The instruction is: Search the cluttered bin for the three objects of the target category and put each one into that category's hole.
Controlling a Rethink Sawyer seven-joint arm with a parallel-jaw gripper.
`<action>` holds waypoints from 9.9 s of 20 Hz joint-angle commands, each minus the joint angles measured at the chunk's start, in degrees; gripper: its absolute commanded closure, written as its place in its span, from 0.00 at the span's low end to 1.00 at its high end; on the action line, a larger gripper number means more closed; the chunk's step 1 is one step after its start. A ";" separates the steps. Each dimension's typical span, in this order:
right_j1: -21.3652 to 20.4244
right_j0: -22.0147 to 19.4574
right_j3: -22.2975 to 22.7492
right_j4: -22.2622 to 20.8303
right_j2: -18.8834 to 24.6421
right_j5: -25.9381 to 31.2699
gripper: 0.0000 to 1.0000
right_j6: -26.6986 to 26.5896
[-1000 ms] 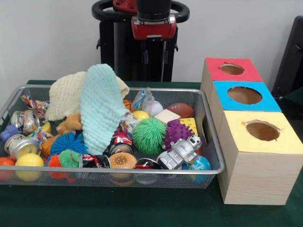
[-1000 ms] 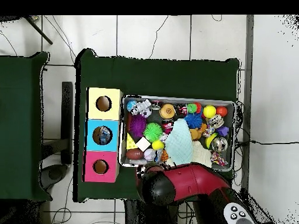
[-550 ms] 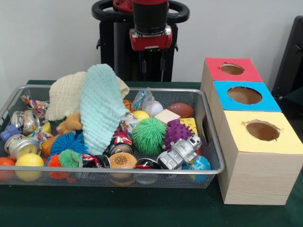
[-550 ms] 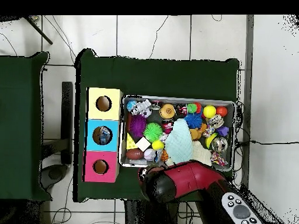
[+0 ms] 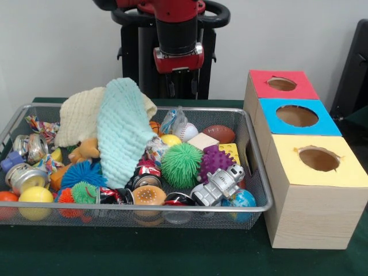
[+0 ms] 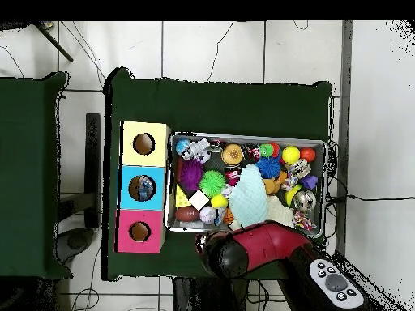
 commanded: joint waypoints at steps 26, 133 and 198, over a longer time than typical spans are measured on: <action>8.09 11.78 -11.89 -14.36 -19.37 -34.12 0.00 5.83; 6.98 12.45 -11.96 3.03 -15.38 -22.12 0.00 4.32; -8.80 -2.10 -4.24 13.05 2.03 -2.36 1.00 -3.49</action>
